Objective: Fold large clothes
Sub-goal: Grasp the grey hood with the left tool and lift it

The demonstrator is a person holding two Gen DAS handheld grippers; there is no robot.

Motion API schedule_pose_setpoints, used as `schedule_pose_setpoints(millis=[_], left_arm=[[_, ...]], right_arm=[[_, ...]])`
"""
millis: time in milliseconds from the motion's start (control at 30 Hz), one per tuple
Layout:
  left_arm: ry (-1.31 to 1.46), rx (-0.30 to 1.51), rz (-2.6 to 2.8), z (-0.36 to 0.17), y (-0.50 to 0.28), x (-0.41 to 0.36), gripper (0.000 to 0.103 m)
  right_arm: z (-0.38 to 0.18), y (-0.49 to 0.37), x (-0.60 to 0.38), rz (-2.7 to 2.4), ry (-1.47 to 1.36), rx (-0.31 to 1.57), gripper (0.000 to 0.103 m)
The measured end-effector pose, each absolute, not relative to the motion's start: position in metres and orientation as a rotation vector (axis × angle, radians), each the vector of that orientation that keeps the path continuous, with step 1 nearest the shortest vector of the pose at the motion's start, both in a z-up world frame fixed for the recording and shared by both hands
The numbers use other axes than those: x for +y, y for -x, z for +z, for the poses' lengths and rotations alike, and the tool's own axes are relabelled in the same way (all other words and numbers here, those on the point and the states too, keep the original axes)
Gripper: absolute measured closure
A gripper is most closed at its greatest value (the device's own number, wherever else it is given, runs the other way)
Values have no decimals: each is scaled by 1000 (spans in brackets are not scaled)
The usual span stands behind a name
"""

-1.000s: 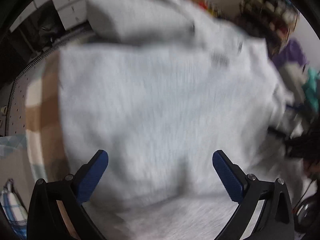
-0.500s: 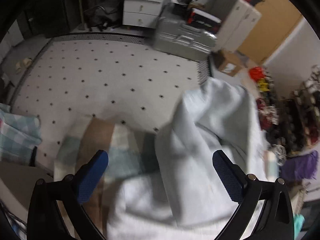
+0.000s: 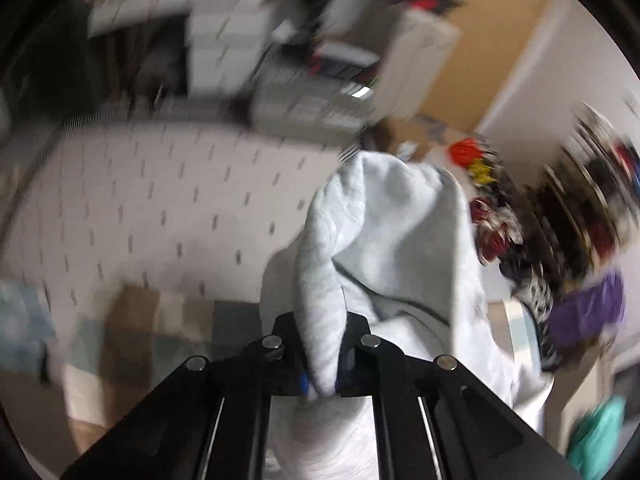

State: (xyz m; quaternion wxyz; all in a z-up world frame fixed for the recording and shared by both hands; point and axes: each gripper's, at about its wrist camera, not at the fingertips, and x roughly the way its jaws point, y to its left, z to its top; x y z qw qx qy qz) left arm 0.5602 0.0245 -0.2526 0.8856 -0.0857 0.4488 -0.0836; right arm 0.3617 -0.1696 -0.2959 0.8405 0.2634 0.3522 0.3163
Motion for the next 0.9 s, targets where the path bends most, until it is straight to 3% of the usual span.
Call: schedule_pose_setpoints(millis=[267,400,500,700,900], left_arm=[[-65,854,-351,-258,-463,1,100],[-128,827,-368,-272,-444,3,100],[-76,846,-411,-255,-431,1,100],[-56,813,-454,-242,-414,-3,100],[-56,809,-538,-253,-404,-4,100]], right_arm=[[-238,-357,-199,461,-488,585,2],[-175,-386,-185,360,-278,533,0],[-137,-436,-159,298,-79,510,0],[-148,-554,-98,279,175,692,0],[-181,-620,-60,233,334,698,1]])
